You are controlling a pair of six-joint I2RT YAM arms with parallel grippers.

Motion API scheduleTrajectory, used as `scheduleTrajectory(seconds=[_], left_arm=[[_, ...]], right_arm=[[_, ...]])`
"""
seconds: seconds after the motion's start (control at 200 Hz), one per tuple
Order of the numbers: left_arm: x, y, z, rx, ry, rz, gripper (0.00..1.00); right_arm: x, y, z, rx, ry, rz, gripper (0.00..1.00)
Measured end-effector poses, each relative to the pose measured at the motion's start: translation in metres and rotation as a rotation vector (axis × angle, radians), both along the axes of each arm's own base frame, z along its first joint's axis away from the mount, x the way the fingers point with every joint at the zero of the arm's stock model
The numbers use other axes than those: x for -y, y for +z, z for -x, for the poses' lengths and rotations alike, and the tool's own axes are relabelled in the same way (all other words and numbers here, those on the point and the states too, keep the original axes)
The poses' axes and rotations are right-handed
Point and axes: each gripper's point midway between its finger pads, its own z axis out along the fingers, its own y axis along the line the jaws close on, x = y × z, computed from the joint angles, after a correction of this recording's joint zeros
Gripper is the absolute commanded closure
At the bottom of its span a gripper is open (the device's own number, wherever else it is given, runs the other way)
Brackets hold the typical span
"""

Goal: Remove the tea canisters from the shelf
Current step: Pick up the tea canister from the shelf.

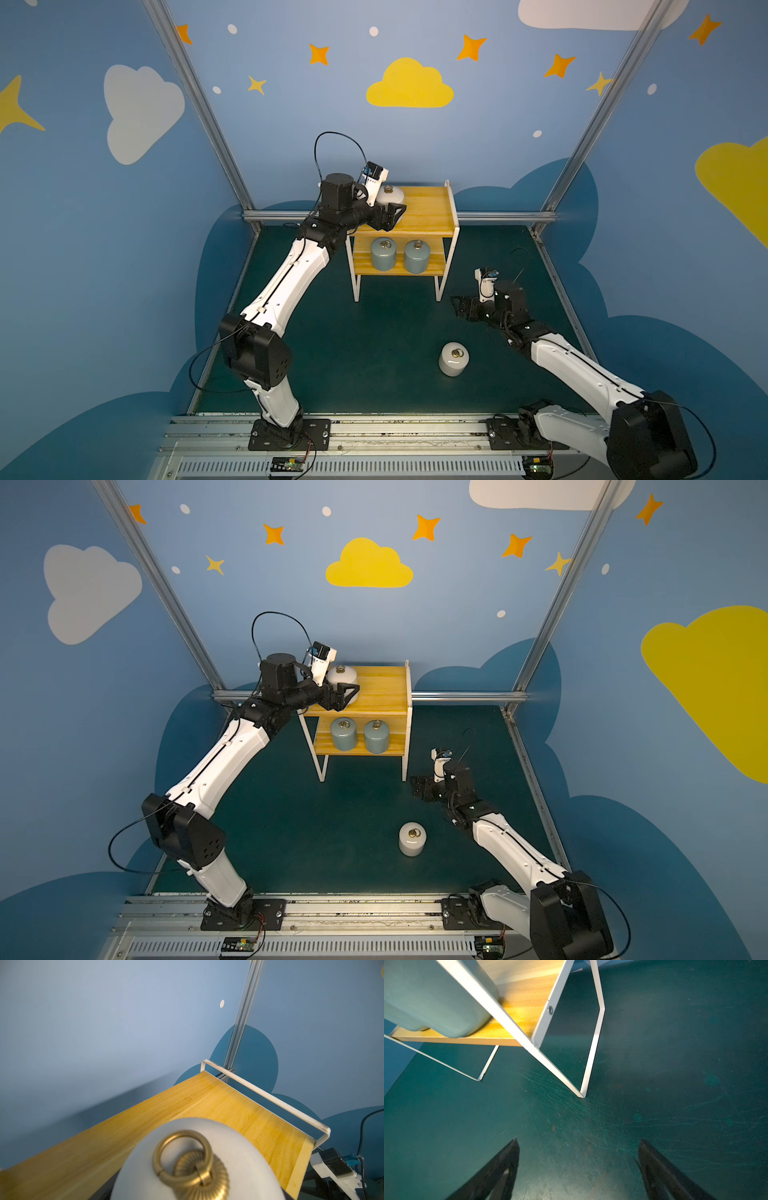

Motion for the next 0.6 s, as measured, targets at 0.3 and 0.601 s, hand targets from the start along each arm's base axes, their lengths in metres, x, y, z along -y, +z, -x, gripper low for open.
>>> scheduleTrajectory(seconds=[0.3,0.601], left_arm=[[0.0005,0.0025,0.0002,0.007,-0.008,0.008,0.33],[0.0021,0.0032,0.0025,0.008,-0.025,0.019,0.41]], right_arm=[[0.0001,0.0012,0.0001,0.003,0.000,-0.001,0.09],[0.0022,0.0021,-0.0007,0.006,-0.007,-0.002,0.09]])
